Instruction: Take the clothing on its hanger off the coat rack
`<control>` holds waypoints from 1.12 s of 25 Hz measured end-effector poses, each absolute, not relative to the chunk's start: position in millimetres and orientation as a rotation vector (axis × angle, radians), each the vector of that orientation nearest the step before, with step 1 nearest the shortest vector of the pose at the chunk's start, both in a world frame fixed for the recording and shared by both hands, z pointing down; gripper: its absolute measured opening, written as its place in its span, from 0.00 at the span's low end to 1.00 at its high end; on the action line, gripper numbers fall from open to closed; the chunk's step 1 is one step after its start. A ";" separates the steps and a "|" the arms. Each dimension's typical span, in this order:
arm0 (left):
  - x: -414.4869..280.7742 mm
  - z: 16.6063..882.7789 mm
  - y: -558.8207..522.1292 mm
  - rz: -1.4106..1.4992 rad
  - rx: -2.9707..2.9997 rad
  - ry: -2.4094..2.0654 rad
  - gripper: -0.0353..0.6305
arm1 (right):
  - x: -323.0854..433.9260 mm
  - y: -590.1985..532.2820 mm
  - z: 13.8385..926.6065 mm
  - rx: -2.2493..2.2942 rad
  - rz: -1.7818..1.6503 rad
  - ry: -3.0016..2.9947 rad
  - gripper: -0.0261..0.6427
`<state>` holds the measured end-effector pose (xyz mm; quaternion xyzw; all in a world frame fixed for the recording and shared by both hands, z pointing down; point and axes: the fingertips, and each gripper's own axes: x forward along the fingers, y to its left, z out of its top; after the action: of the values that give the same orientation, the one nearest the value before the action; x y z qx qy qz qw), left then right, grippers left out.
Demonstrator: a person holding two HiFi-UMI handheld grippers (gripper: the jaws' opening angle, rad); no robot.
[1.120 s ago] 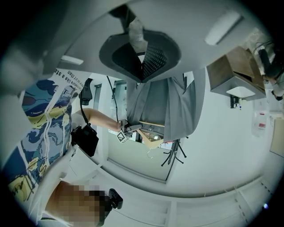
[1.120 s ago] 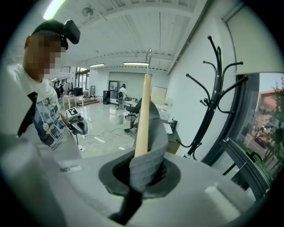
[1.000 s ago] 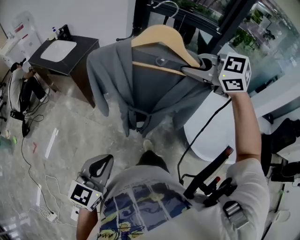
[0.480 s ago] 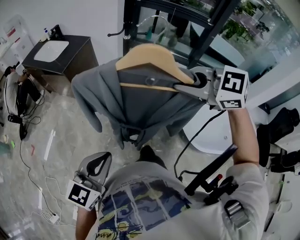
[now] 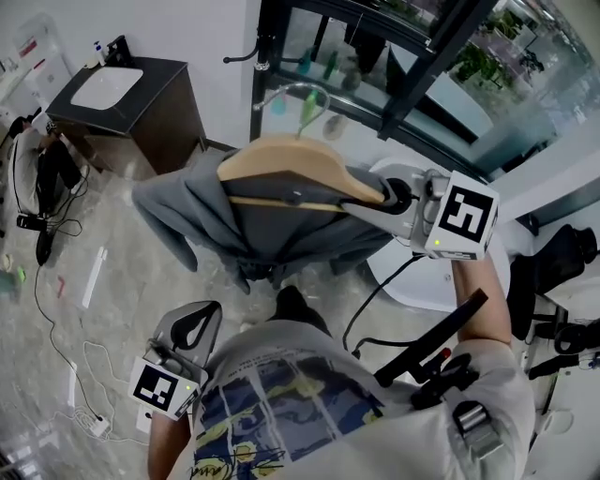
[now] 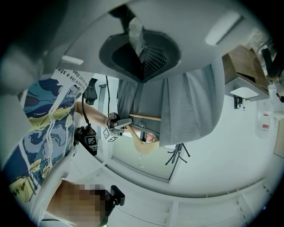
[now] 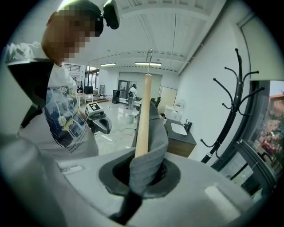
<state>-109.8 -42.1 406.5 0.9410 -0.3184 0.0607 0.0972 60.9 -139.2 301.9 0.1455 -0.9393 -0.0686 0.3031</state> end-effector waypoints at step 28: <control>-107.1 414.7 -35.0 0.197 2.778 -0.912 0.06 | 30.0 -80.4 362.0 0.301 -0.087 -2.480 0.05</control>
<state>-107.1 -35.0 414.7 0.9426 -0.3096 0.0669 0.1055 30.0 -80.4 362.0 0.1144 -0.9414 -0.0329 0.3156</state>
